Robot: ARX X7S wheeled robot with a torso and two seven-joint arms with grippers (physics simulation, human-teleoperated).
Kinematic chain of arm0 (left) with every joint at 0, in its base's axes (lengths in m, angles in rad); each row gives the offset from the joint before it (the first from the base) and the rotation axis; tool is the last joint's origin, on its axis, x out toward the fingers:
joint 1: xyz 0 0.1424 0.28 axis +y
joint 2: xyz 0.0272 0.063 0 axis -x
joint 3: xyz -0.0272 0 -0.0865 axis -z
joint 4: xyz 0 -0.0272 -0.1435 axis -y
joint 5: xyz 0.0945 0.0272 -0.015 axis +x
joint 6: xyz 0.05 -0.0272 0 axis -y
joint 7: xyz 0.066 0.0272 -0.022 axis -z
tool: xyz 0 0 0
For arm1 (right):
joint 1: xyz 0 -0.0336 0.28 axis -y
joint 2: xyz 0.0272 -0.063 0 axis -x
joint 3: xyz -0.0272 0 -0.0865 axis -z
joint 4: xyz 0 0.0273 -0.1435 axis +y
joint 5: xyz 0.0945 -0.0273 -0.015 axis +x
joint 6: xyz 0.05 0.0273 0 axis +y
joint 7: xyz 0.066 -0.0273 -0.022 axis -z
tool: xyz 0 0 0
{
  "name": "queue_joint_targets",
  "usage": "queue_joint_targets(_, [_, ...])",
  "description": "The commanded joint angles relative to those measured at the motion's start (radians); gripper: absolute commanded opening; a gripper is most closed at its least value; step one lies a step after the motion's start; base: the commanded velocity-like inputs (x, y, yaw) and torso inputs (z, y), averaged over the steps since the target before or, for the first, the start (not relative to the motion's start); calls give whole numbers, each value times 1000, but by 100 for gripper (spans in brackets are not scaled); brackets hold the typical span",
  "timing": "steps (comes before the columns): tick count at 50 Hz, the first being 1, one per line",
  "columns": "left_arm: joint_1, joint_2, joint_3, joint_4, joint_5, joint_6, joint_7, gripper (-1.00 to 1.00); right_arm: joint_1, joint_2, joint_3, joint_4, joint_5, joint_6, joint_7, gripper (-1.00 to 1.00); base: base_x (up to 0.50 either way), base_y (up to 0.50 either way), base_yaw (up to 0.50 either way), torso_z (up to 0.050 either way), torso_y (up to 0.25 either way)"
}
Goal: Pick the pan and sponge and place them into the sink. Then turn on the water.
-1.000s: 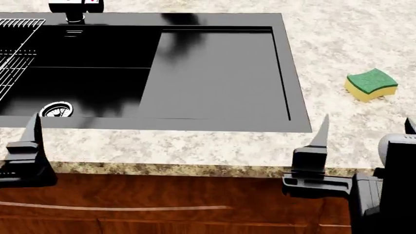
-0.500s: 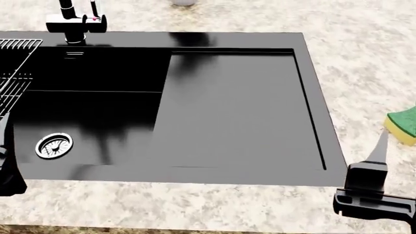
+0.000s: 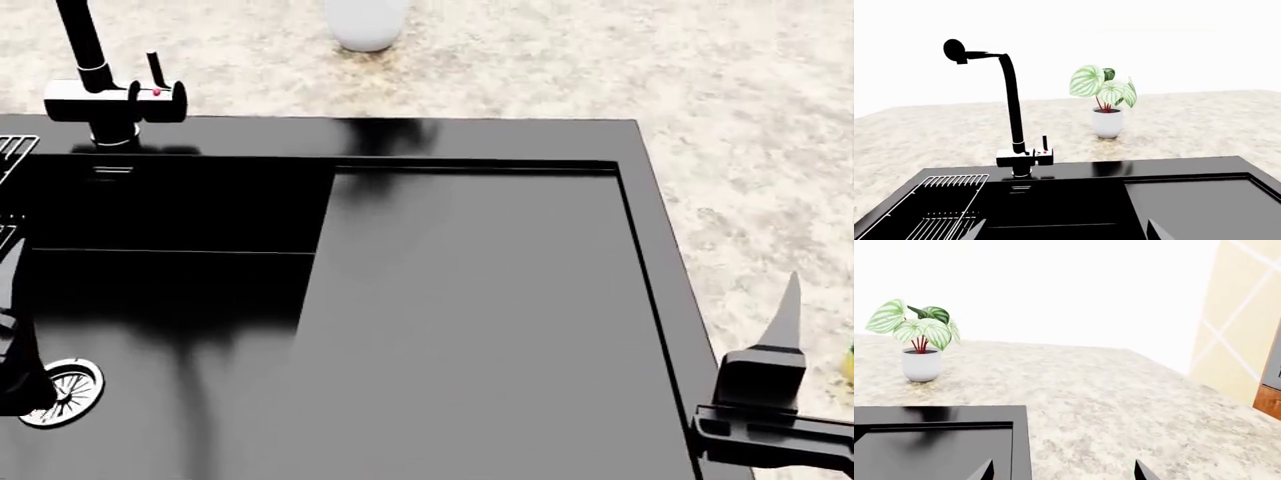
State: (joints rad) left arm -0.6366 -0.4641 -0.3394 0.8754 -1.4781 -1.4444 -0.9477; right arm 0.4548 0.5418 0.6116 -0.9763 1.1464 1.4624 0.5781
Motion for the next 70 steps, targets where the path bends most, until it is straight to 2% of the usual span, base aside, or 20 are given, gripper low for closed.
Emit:
queue_joint_targets(1, [16, -5, 0, -8, 3, 33, 18, 100, -9, 2, 11, 5, 35, -9, 16, 100, 242, 0, 0, 0, 0])
queue_joint_targets(13, [43, -22, 3, -7, 34, 58, 50, 100, -6, 15, -13, 17, 75, 3, 60, 100, 232, 0, 0, 0, 1])
queue_joint_targets(20, [53, -33, 3, -11, 40, 70, 58, 100, -6, 12, -81, 60, 11, 12, 111, 100, 112, 0, 0, 0, 0])
queue_joint_targets(23, [59, -35, 2, -10, 38, 76, 57, 100, 44, 13, -117, 147, 28, 104, 296, 100, 0, 0, 0, 0, 0])
queue_joint_targets(24, [62, -37, 1, -10, 37, 77, 57, 100, 57, -2, -93, 181, 78, 104, 376, 100, 0, 0, 0, 0, 0])
queue_joint_targets(26, [65, -42, -2, -10, 34, 81, 60, 100, 71, -16, -70, 263, 207, 105, 635, 100, 0, 0, 0, 0, 0])
queue_joint_targets(29, [70, -44, 0, -12, 44, 87, 70, 100, 67, -21, -103, 288, 271, 97, 813, 100, 0, 0, 0, 0, 0])
queue_joint_targets(30, [69, -44, 2, -14, 44, 88, 69, 100, 69, -12, -121, 331, 347, 100, 939, 100, 0, 0, 0, 0, 0])
queue_joint_targets(31, [68, -43, 6, -14, 46, 89, 68, 100, 64, -52, -62, 341, 403, 53, 991, 100, 0, 0, 0, 0, 0])
queue_joint_targets(32, [70, -47, 3, -13, 43, 90, 67, 100, 50, -110, 11, 316, 448, -18, 945, 100, 0, 0, 0, 0, 0])
queue_joint_targets(33, [70, -45, 6, -13, 45, 91, 66, 100, 45, -109, 3, 310, 436, -15, 980, 100, 0, 0, 0, 0, 0])
queue_joint_targets(34, [70, -44, 10, -13, 50, 92, 67, 100, 62, -117, -15, 332, 350, 92, 992, 100, 0, 0, 0, 0, 0])
queue_joint_targets(35, [71, -45, 10, -13, 51, 94, 67, 100, 59, -108, -57, 349, 286, 107, 992, 100, 0, 0, 0, 0, 0])
queue_joint_targets(36, [74, -47, 6, -12, 45, 96, 66, 100, 69, -142, -19, 339, 308, 105, 992, 100, 0, 0, 0, 0, 0])
queue_joint_targets(43, [99, -53, 1, -3, 66, 113, 90, 100, 110, -206, -21, 376, 271, 107, 992, 100, 0, 0, 0, 0, 0])
queue_joint_targets(50, [100, -67, -6, -4, 39, 120, 77, 100, 247, -208, -140, 448, 153, 107, 992, 100, 0, 0, 0, 0, 0])
queue_joint_targets(52, [106, -66, -4, -2, 47, 124, 81, 100, 286, -241, -128, 494, 139, 107, 992, 100, 0, 0, 0, 0, 0])
queue_joint_targets(56, [106, -69, -1, -3, 45, 128, 80, 100, 337, -217, -176, 552, 66, 100, 986, 100, 0, 0, 0, 0, 0])
queue_joint_targets(62, [114, -69, 7, -2, 59, 134, 87, 100, 355, -171, -294, 706, -82, -25, 883, 100, 0, 0, 0, 0, 0])
queue_joint_targets(70, [112, -70, 23, -7, 68, 140, 88, 100, 342, -165, -346, 829, -167, -121, 815, 100, 0, 0, 0, 0, 0])
